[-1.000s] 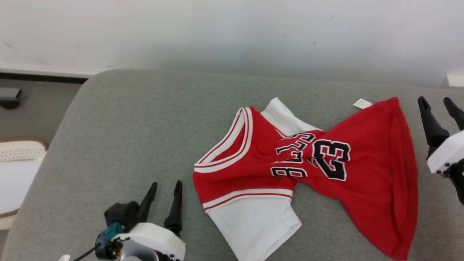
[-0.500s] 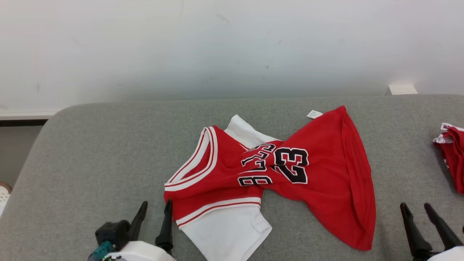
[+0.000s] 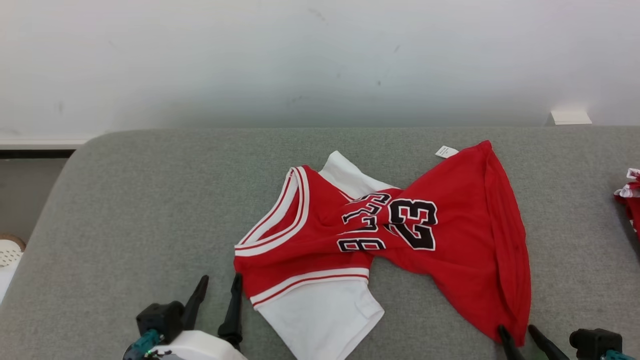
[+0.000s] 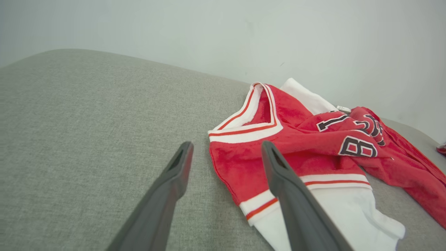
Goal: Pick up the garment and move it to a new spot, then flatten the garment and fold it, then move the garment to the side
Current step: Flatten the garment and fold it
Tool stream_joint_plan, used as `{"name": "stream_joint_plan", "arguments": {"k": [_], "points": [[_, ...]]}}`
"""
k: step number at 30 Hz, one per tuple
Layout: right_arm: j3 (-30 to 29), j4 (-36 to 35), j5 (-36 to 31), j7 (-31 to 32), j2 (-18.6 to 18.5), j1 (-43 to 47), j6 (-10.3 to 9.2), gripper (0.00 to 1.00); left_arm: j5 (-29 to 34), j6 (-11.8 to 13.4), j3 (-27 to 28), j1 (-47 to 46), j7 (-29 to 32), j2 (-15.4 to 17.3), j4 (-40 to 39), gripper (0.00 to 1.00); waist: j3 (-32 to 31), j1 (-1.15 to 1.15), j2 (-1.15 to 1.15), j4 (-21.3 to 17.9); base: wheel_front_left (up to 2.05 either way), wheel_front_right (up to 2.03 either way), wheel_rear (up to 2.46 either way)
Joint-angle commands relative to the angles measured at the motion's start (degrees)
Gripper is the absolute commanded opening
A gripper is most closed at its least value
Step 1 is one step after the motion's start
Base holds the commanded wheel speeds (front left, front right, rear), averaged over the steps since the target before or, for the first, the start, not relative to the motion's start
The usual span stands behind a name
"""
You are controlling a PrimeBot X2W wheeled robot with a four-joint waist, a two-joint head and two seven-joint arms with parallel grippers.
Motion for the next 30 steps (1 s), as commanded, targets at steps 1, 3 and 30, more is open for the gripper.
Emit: {"name": "stream_joint_plan", "arguments": {"k": [1, 3, 30], "points": [[-0.75, 1.51, -1.00, 1.35, 0.40, -0.87, -0.01, 1.00, -0.25, -0.14, 0.17, -0.51, 0.03, 0.23, 0.29, 1.00, 0.37, 0.00, 0.00, 0.41, 0.00, 0.00, 0.00], [-1.59, 2.87, -1.57, 2.82, 1.12, -1.37, -0.01, 0.00, -0.30, -0.22, 0.08, -0.72, 0.03, 0.21, 0.42, 1.00, 0.56, 0.00, 0.00, 0.64, 0.00, 0.00, 0.00], [-14.62, -8.03, 5.42, 11.12, -3.05, 1.23, -0.01, 1.00, 0.43, -0.15, 0.69, -1.41, 0.03, 0.10, -0.33, 1.00, 1.19, 0.00, 0.00, -1.05, 0.00, 0.00, 0.00]]}}
